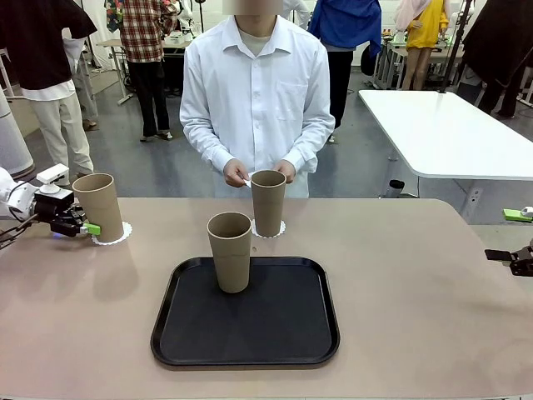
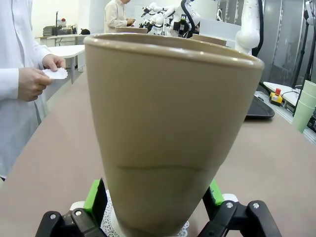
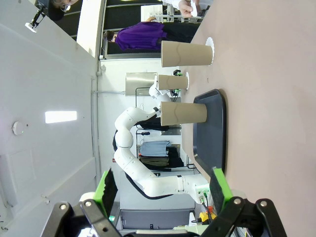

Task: Place coasters on the table and set cups on them.
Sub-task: Take one Reusable plastic cup from the Flat Tray and place it on a coaster set by the human.

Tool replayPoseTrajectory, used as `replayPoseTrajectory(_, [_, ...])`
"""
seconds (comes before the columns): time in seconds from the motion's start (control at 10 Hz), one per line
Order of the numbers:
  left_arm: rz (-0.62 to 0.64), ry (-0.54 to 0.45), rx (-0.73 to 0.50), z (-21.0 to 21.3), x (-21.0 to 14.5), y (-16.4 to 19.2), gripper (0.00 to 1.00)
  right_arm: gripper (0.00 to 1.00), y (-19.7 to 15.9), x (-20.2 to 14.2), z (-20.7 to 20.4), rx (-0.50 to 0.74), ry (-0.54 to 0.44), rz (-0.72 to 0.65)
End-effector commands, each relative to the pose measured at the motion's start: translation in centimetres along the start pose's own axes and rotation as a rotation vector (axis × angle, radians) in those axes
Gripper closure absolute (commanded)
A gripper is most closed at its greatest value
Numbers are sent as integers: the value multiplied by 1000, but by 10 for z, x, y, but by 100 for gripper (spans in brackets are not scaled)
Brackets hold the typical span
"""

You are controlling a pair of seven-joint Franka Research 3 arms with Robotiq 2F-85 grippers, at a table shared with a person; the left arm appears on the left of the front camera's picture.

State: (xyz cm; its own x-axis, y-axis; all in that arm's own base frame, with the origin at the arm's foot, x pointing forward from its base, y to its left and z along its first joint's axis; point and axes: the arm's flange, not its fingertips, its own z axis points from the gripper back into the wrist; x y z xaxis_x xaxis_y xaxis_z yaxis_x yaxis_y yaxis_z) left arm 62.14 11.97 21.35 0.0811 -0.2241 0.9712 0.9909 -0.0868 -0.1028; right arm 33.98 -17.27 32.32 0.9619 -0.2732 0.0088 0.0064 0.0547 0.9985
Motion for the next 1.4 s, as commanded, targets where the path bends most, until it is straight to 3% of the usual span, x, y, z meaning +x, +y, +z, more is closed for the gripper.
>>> replayPoseTrajectory(0.0, [18,51,-6,2,7,3,0,0,1,1,0,0,0,-4])
replayPoseTrajectory(0.4, [33,157,38,31,27,-13,0,0,1,1,0,0,0,-4])
replayPoseTrajectory(0.7, [64,319,74,60,57,-36,0,0,1,1,0,0,0,-4])
replayPoseTrajectory(0.8, [127,404,120,67,80,-49,0,0,1,1,0,0,0,-4])
replayPoseTrajectory(1.0, [274,486,405,58,144,-84,0,0,1,1,0,0,0,-4])
replayPoseTrajectory(1.3, [391,658,584,36,189,-135,0,0,1,1,0,0,0,-4])
